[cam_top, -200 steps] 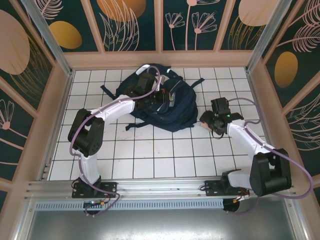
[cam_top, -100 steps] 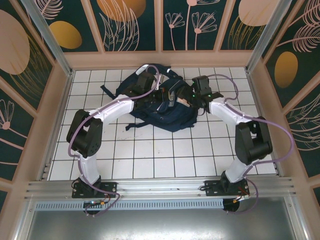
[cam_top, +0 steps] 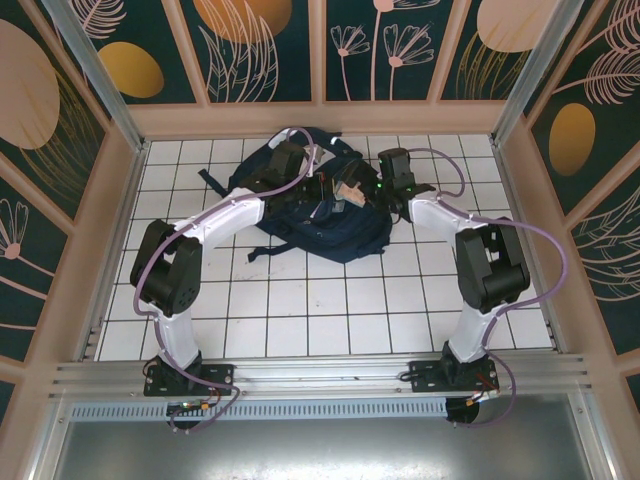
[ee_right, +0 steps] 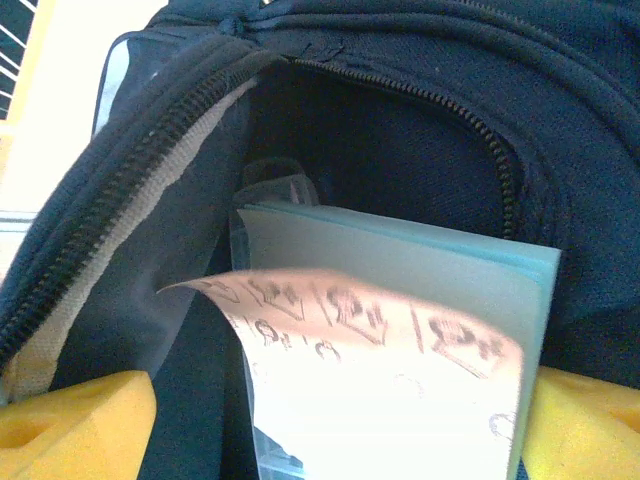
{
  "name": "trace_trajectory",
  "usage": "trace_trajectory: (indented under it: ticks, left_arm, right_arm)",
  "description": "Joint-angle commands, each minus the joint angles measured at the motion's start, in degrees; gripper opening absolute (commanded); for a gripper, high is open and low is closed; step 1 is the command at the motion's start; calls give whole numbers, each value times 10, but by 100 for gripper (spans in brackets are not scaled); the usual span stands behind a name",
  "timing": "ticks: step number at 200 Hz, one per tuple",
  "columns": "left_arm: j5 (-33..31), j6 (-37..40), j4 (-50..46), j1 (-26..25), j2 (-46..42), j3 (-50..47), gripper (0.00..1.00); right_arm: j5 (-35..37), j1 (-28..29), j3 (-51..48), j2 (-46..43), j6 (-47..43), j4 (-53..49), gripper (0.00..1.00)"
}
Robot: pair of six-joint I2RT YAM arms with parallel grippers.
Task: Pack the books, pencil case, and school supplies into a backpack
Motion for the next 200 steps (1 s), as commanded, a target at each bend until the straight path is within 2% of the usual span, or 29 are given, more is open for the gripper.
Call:
trace_trajectory:
  ticks: [1, 23, 43, 66, 86, 99, 112, 148, 156, 185, 200]
  left_arm:
    - [8, -11, 31, -1, -27, 18, 0]
    - [23, -21, 40, -1, -23, 19, 0]
    - [48, -34, 49, 0, -23, 16, 0]
    - [59, -41, 50, -1, -29, 7, 0]
    - [59, -46, 55, 0, -41, -4, 0]
    - [61, -47, 58, -1, -46, -5, 0]
    - [67, -51, 64, -1, -48, -5, 0]
    - [81, -65, 72, 0, -54, -4, 0]
    - [85, -68, 75, -1, -57, -7, 0]
    - [95, -79, 84, -1, -59, -15, 0]
    - [97, -83, 90, -1, -57, -19, 0]
  right_arm:
    - [-29, 5, -47, -33, 21, 71, 90]
    - [-59, 3, -83, -36, 39, 135, 82]
    - [-75, 4, -90, -20, 46, 162, 69]
    - [-105, 7, -93, -15, 51, 184, 70]
    - [-70, 14, -107, -40, 34, 166, 71]
    - [-66, 14, -120, -48, 32, 180, 67]
    - [-69, 14, -118, -42, 33, 186, 58]
    - [-93, 22, -86, 4, 39, 217, 22]
    - [-98, 26, -75, 17, 42, 223, 18]
    - [-107, 33, -23, 59, 40, 217, 19]
    - [-111, 33, -3, 67, 32, 186, 25]
